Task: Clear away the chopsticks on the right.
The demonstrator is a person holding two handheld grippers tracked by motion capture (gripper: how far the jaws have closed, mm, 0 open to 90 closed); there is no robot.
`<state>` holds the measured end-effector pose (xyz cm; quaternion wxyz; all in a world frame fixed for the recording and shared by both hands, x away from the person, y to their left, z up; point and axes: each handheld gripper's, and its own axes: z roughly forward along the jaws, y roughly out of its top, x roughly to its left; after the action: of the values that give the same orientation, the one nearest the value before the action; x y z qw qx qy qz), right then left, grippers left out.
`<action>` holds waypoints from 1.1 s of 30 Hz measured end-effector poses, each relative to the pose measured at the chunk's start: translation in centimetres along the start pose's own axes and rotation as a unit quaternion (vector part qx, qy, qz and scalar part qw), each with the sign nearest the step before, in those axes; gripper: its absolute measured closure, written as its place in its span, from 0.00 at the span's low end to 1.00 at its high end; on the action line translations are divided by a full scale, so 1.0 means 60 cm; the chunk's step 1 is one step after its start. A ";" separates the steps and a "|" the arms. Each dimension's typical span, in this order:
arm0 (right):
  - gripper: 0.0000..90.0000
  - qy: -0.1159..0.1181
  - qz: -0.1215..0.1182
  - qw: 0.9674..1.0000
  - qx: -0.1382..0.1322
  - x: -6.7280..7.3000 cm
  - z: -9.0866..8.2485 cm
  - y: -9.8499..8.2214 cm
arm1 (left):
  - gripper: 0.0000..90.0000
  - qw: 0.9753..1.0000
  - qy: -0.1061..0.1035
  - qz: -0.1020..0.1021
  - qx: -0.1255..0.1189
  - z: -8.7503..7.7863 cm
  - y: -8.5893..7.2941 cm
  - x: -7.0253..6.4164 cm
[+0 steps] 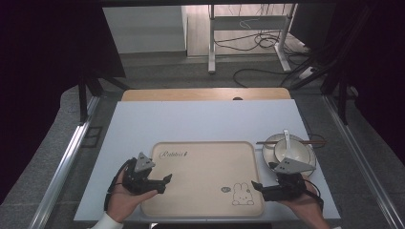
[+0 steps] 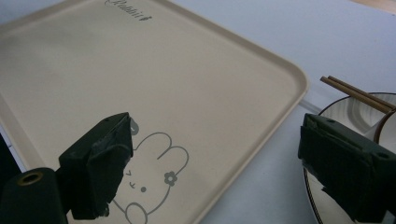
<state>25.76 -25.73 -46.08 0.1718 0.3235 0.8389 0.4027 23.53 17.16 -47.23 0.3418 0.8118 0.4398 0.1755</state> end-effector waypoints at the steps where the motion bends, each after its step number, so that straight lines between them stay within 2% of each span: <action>1: 0.11 0.004 -0.001 1.000 0.002 -0.001 0.002 0.000 | 0.14 1.000 0.000 0.000 0.000 0.000 0.000 0.000; 6: 0.12 0.011 -0.009 1.000 0.014 0.000 0.007 -0.003 | 0.14 1.000 0.002 -0.005 0.002 0.001 -0.001 0.004; 17: 0.15 0.013 -0.019 1.000 0.021 0.005 0.005 0.002 | 0.15 1.000 0.003 -0.008 -0.001 -0.003 -0.003 0.006; 23: 0.16 0.016 -0.016 1.000 0.016 0.008 0.003 0.007 | 0.15 1.000 0.004 -0.007 -0.003 -0.005 -0.002 0.005; 33: 0.23 0.020 -0.016 1.000 0.010 0.004 -0.003 0.035 | 0.15 1.000 0.004 -0.004 -0.002 -0.004 -0.003 0.007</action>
<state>26.32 -24.70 -44.32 0.1584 0.3036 0.8510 0.3981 23.52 17.69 -47.21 0.3426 0.8084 0.4441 0.1784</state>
